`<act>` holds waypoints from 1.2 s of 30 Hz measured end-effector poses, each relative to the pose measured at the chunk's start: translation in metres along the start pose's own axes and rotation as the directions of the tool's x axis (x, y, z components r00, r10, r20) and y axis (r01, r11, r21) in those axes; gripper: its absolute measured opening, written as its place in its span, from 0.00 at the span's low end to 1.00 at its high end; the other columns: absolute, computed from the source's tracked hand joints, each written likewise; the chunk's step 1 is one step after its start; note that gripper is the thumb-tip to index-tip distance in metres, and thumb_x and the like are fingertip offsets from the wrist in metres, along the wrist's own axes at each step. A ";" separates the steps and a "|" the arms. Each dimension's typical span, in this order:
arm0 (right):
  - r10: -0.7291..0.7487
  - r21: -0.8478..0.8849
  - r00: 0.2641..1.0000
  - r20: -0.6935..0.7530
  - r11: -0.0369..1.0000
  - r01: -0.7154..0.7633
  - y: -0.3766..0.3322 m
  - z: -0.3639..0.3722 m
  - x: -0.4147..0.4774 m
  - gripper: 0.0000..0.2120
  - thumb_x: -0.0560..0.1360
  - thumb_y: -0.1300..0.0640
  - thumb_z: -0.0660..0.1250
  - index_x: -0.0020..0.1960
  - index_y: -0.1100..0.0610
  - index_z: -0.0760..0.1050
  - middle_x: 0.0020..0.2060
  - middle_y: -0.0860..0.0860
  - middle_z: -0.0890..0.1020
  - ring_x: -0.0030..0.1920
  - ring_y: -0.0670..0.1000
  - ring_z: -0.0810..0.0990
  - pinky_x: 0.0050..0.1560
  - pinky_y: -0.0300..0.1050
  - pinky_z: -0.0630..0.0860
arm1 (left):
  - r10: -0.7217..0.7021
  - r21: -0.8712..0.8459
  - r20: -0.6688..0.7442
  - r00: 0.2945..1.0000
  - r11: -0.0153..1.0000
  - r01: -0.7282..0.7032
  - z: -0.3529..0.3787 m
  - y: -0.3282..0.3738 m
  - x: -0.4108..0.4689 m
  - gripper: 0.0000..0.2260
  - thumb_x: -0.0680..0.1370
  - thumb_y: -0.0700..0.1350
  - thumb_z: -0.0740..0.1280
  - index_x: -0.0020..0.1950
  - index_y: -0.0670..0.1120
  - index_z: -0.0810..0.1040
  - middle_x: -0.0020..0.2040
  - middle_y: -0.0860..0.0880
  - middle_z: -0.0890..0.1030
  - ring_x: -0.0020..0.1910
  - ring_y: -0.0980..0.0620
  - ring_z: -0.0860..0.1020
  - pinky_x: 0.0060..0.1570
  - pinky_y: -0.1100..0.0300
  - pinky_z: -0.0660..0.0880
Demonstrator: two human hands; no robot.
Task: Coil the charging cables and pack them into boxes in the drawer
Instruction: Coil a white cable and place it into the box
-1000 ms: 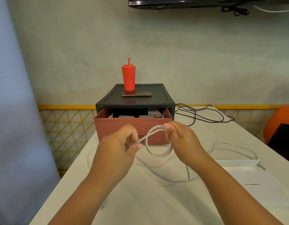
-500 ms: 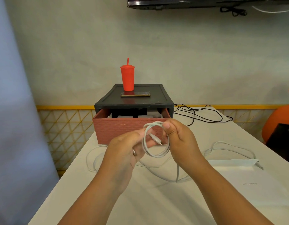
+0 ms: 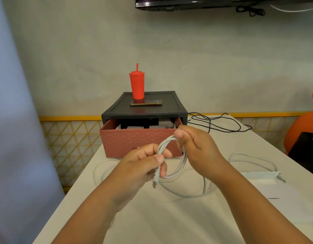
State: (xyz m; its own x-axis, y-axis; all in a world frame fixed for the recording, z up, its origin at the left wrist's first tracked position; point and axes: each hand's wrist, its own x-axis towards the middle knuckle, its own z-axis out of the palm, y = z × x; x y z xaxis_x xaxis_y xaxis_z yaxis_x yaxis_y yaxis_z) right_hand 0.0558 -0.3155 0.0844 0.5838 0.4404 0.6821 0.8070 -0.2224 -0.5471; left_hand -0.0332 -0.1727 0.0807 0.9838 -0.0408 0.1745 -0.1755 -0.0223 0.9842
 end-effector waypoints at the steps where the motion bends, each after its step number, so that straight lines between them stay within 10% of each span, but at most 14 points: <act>1: -0.017 -0.027 0.999 0.044 0.999 0.018 -0.001 -0.002 0.000 0.15 0.76 0.48 0.52 0.31 0.44 0.64 0.25 0.42 0.68 0.33 0.39 0.72 0.33 0.30 0.67 | -0.038 -0.046 0.032 0.999 0.998 0.040 -0.003 0.002 0.000 0.11 0.69 0.46 0.60 0.37 0.50 0.82 0.30 0.48 0.77 0.34 0.52 0.74 0.51 0.53 0.72; 11: -0.078 0.096 0.988 0.132 0.993 0.065 0.001 0.009 -0.011 0.15 0.75 0.39 0.53 0.33 0.42 0.68 0.28 0.40 0.72 0.32 0.42 0.71 0.32 0.33 0.65 | -0.190 -0.601 0.333 0.923 0.712 0.363 0.001 -0.007 0.013 0.12 0.67 0.50 0.67 0.34 0.40 0.79 0.15 0.53 0.63 0.15 0.58 0.63 0.23 0.64 0.71; 17: 0.111 0.221 0.992 0.051 0.968 -0.120 0.014 0.013 -0.028 0.11 0.76 0.46 0.56 0.42 0.47 0.75 0.28 0.38 0.74 0.31 0.40 0.71 0.34 0.31 0.65 | 0.120 -0.773 0.272 0.955 0.618 0.143 -0.015 -0.020 0.013 0.16 0.79 0.45 0.61 0.60 0.33 0.76 0.28 0.47 0.75 0.29 0.52 0.75 0.54 0.57 0.77; 20: 0.207 0.205 0.973 0.100 0.953 -0.224 0.018 0.023 -0.043 0.13 0.74 0.46 0.55 0.49 0.48 0.77 0.26 0.40 0.73 0.29 0.41 0.69 0.32 0.31 0.64 | 0.124 -0.747 0.030 0.992 0.662 -0.060 -0.014 -0.016 0.013 0.17 0.73 0.44 0.66 0.58 0.34 0.78 0.26 0.49 0.72 0.26 0.55 0.73 0.50 0.58 0.79; 25: 0.171 0.106 0.959 0.227 0.974 -0.199 0.013 0.040 -0.058 0.14 0.76 0.48 0.55 0.54 0.52 0.76 0.28 0.37 0.74 0.31 0.40 0.71 0.33 0.32 0.65 | 0.158 -0.569 -0.240 0.958 0.777 -0.270 0.003 -0.013 0.010 0.19 0.74 0.46 0.57 0.60 0.39 0.75 0.30 0.48 0.78 0.33 0.54 0.79 0.49 0.57 0.79; 30: 0.105 -0.059 0.945 0.310 0.994 -0.091 0.005 0.041 -0.061 0.07 0.78 0.53 0.58 0.43 0.43 0.67 0.28 0.43 0.72 0.32 0.43 0.70 0.33 0.34 0.64 | 0.218 -0.378 -0.102 0.971 0.894 -0.240 0.003 -0.013 0.017 0.21 0.77 0.48 0.59 0.68 0.41 0.67 0.39 0.49 0.83 0.41 0.53 0.81 0.40 0.67 0.77; 32: 0.093 -0.112 0.936 0.340 0.992 -0.058 0.002 0.038 -0.062 0.04 0.78 0.54 0.58 0.45 0.47 0.69 0.31 0.45 0.73 0.32 0.45 0.69 0.33 0.35 0.64 | 0.238 -0.151 -0.059 0.970 0.958 -0.244 -0.004 -0.018 0.015 0.22 0.80 0.50 0.55 0.71 0.40 0.64 0.38 0.49 0.76 0.36 0.51 0.75 0.29 0.71 0.73; 36: 0.063 -0.195 0.971 0.232 0.981 -0.017 0.001 0.030 -0.058 0.10 0.77 0.52 0.60 0.54 0.48 0.77 0.39 0.44 0.81 0.37 0.43 0.73 0.39 0.33 0.68 | 0.404 0.583 -0.023 0.915 0.749 -0.315 -0.005 -0.029 0.004 0.13 0.74 0.63 0.51 0.52 0.61 0.68 0.47 0.50 0.79 0.49 0.52 0.77 0.53 0.60 0.74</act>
State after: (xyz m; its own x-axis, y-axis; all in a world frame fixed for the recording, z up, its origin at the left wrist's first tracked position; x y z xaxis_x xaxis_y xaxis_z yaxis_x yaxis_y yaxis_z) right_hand 0.0199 -0.3153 0.0294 0.5966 0.6153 0.5153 0.7990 -0.3953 -0.4531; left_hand -0.0238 -0.1674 0.0530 0.8298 -0.0228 0.5576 -0.4629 -0.5863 0.6648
